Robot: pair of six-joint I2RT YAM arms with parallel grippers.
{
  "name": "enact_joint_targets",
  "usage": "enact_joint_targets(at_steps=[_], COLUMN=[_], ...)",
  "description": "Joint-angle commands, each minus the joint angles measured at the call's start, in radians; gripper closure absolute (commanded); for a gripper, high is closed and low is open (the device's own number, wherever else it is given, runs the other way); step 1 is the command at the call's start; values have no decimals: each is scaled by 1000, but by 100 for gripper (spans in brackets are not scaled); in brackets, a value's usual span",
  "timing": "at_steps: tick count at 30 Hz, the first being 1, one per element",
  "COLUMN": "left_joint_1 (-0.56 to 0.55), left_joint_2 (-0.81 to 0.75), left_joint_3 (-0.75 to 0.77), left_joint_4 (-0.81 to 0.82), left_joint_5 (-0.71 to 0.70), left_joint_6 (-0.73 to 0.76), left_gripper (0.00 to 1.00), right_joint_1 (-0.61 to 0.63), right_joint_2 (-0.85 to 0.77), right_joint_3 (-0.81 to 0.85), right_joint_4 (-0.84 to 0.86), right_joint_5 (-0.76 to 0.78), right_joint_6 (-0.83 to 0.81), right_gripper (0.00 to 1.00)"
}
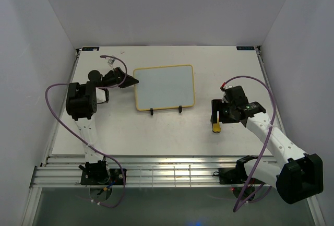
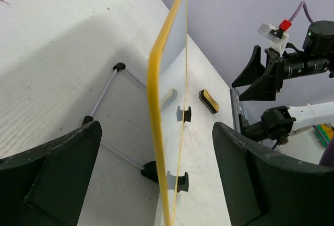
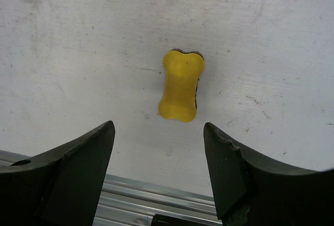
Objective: Erase the whiteboard
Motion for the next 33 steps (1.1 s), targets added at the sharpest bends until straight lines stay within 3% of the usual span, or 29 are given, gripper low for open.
enact_joint_targets(at_steps=[1,3,6,13,18,23,26,29,33], left_joint_1=[24,59,121,216,222,190,179,171,44], left_joint_2=[-132,-164,-216,-471,-687,-883,-1000,-1142,-1327], left_joint_3=[-40,-67,-126,-268,-267,-198,-195,-235,-285], left_joint_4=[121,-4,-197,-539,-961,-1367,-1531,-1614,-1701], left_joint_5=[-49,-126,-237,-573,-954,-1116,-1130,-1081,-1175], left_joint_6=[98,206,291,405,453,497,546,598,643], left_gripper=[2,2,2,2,2,2,2,2,2], right_joint_1=[0,0,0,0,0,0,0,0,0], right_joint_2=[-24,-37,-71,-103,-114,-148,-169,-201,-240], right_joint_3=[0,3,6,18,23,46,95,135,188], right_joint_4=[27,29,47,81,86,83,49,26,-14], right_joint_5=[3,13,36,65,94,174,166,142,171], right_joint_6=[-15,-14,6,28,40,46,51,52,40], right_gripper=[25,23,9,10,10,10,10,10,10])
